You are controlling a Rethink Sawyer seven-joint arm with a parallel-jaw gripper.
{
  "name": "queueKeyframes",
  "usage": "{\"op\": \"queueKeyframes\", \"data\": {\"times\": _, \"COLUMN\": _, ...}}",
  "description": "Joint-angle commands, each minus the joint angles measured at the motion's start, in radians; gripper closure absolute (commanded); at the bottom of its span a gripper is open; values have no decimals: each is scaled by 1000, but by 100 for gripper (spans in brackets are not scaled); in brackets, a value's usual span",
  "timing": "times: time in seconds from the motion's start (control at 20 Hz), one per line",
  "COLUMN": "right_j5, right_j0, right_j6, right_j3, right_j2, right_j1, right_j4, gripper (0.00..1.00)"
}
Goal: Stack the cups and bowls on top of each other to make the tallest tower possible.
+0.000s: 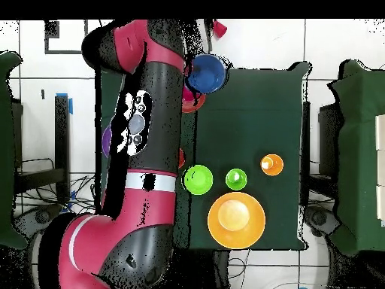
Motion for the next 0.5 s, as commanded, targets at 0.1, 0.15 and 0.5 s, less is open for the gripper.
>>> {"op": "queueKeyframes", "data": {"times": 0.1, "right_j5": 29, "right_j0": -11, "right_j6": 230, "right_j3": 62, "right_j2": 38, "right_j1": -7, "right_j4": 30, "gripper": 100}}
{"op": "queueKeyframes", "data": {"times": 0.15, "right_j5": 41, "right_j0": -6, "right_j6": 224, "right_j3": 71, "right_j2": 37, "right_j1": -21, "right_j4": 34, "gripper": 100}}
{"op": "queueKeyframes", "data": {"times": 0.5, "right_j5": 85, "right_j0": 5, "right_j6": 211, "right_j3": 67, "right_j2": 34, "right_j1": -48, "right_j4": 72, "gripper": 100}}
